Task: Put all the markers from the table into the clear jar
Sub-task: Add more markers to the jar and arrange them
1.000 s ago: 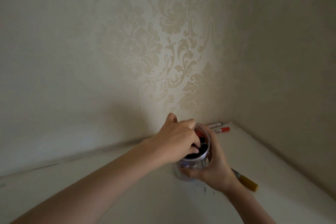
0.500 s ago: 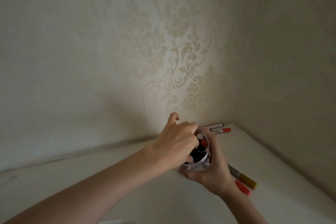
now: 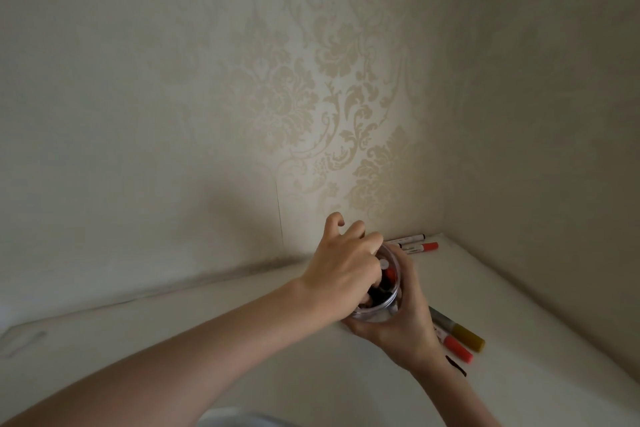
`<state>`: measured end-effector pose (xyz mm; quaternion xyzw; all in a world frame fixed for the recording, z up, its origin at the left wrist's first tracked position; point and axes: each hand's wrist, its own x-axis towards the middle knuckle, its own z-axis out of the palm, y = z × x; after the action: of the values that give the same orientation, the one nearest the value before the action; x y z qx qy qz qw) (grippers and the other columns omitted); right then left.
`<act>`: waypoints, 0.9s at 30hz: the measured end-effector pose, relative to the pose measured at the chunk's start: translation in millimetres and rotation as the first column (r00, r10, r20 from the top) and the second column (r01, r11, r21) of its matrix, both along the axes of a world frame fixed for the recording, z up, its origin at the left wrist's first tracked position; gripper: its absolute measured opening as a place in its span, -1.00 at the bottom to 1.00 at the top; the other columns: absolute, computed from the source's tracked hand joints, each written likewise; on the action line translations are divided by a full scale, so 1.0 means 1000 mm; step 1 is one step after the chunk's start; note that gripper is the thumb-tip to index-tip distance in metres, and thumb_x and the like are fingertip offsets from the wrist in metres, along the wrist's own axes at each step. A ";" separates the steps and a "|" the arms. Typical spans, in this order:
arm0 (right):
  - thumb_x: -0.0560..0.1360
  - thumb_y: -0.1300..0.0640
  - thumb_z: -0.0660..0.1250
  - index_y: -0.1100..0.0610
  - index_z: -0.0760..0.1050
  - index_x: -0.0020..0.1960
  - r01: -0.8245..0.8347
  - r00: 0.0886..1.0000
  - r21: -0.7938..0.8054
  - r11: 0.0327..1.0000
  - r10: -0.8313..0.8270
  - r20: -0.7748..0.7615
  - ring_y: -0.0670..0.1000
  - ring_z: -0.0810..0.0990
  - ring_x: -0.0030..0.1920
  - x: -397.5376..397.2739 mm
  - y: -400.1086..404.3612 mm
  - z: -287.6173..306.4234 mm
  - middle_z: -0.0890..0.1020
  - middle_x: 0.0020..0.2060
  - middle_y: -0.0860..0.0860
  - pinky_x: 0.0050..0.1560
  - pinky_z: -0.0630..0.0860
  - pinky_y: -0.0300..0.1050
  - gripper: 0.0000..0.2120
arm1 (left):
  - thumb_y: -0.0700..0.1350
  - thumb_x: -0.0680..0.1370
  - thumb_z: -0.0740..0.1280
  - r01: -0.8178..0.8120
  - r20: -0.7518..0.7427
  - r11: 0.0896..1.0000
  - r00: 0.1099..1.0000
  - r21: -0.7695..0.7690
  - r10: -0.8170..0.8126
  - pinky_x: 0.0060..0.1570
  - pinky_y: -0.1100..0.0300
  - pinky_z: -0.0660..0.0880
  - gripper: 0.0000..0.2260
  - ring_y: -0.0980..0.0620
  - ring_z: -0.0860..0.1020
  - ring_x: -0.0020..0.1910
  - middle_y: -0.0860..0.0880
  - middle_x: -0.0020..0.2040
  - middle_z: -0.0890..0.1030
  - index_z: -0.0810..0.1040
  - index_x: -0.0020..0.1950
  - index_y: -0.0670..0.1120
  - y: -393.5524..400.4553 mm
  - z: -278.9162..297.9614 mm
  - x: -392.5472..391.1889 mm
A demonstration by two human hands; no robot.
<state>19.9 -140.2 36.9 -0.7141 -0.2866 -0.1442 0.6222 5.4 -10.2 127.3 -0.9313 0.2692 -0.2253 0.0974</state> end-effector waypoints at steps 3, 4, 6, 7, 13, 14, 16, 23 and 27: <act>0.15 0.25 0.68 0.07 0.24 0.41 0.000 1.000 -0.024 1.000 0.000 0.011 -0.08 0.57 0.23 -0.001 0.004 0.000 0.54 0.21 -0.18 0.15 0.54 -0.25 -0.04 | -0.05 0.22 0.56 -0.025 -0.038 0.999 0.999 -0.022 0.024 0.13 -0.04 0.09 -0.85 0.02 0.44 -0.09 0.12 -0.23 0.33 0.70 -0.26 0.12 0.009 -0.001 -0.001; 0.15 0.25 0.68 0.06 0.24 0.41 -0.004 1.000 -0.028 1.000 0.004 0.011 -0.07 0.57 0.24 -0.001 0.004 0.000 0.54 0.21 -0.18 0.15 0.55 -0.23 -0.03 | -0.03 0.22 0.56 -0.012 -0.055 0.999 0.998 -0.039 0.010 0.14 -0.04 0.09 -0.85 0.02 0.45 -0.09 0.12 -0.23 0.35 0.70 -0.25 0.13 0.012 -0.001 -0.001; 0.14 0.24 0.68 0.02 0.24 0.41 -0.013 1.000 -0.037 0.999 0.013 0.001 -0.07 0.57 0.23 0.000 0.002 -0.001 0.52 0.21 -0.19 0.15 0.55 -0.21 -0.03 | -0.02 0.25 0.55 0.035 -0.052 0.995 0.998 -0.090 -0.040 0.16 -0.05 0.09 -0.87 0.05 0.41 -0.07 0.12 -0.21 0.34 0.71 -0.23 0.12 0.017 0.001 -0.001; 0.14 0.27 0.68 0.02 0.25 0.40 -0.018 1.000 -0.032 0.999 0.018 -0.005 -0.10 0.57 0.22 0.000 0.001 -0.001 0.52 0.20 -0.23 0.13 0.55 -0.25 -0.03 | 0.00 0.27 0.54 0.054 -0.041 0.990 0.997 -0.127 -0.059 0.17 -0.04 0.09 -0.89 0.08 0.37 -0.09 0.13 -0.21 0.32 0.71 -0.23 0.12 0.019 0.004 -0.001; 0.12 0.34 0.67 0.12 0.26 0.39 -0.025 1.000 -0.027 0.999 0.025 0.000 -0.21 0.52 0.24 0.002 -0.007 -0.004 0.48 0.20 -0.30 0.15 0.49 -0.38 -0.04 | 0.15 0.38 0.50 0.006 -0.128 0.940 0.990 -0.340 -0.053 0.16 0.14 0.06 -0.84 0.20 0.28 -0.11 0.18 -0.24 0.29 0.71 -0.09 0.15 0.039 0.023 0.004; 0.13 0.33 0.67 0.11 0.26 0.40 -0.027 1.000 -0.034 0.999 0.027 0.008 -0.20 0.51 0.25 0.002 -0.007 -0.003 0.48 0.21 -0.29 0.16 0.49 -0.38 -0.04 | 0.16 0.39 0.49 -0.014 -0.147 0.934 0.988 -0.357 -0.041 0.16 0.14 0.08 -0.84 0.20 0.29 -0.10 0.16 -0.23 0.31 0.71 -0.09 0.15 0.041 0.021 0.005; 0.13 0.31 0.67 0.11 0.25 0.40 -0.025 0.999 -0.043 0.999 0.026 0.021 -0.20 0.50 0.26 0.002 -0.007 -0.003 0.47 0.21 -0.30 0.17 0.49 -0.36 -0.04 | 0.17 0.41 0.47 -0.059 -0.177 0.925 0.984 -0.376 -0.009 0.18 0.10 0.13 -0.84 0.19 0.31 -0.11 0.16 -0.23 0.32 0.71 -0.08 0.14 0.041 0.014 0.006; 0.14 0.23 0.69 0.08 0.24 0.41 -0.026 0.998 -0.081 0.996 0.030 0.057 -0.17 0.45 0.31 0.003 -0.007 -0.001 0.43 0.25 -0.29 0.19 0.48 -0.36 -0.03 | 0.22 0.41 0.45 -0.071 -0.286 0.879 0.955 -0.472 -0.076 0.07 0.18 0.24 -0.79 0.24 0.37 -0.10 0.20 -0.18 0.37 0.69 -0.01 0.20 0.058 0.013 0.008; 0.13 0.17 0.69 0.00 0.23 0.41 -0.042 0.996 -0.127 0.991 0.052 0.077 -0.14 0.42 0.35 0.005 -0.006 -0.001 0.41 0.29 -0.27 0.21 0.45 -0.37 -0.01 | 0.14 0.40 0.50 -0.067 -0.274 0.865 0.958 -0.498 -0.084 0.04 0.20 0.36 -0.87 0.17 0.36 -0.07 0.20 -0.15 0.37 0.72 -0.10 0.16 0.060 0.005 0.005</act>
<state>24.5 -146.5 36.2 -0.7385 -0.3363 -0.1397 0.5674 10.4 49.6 132.5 -0.9459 0.2165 -0.1506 -0.1891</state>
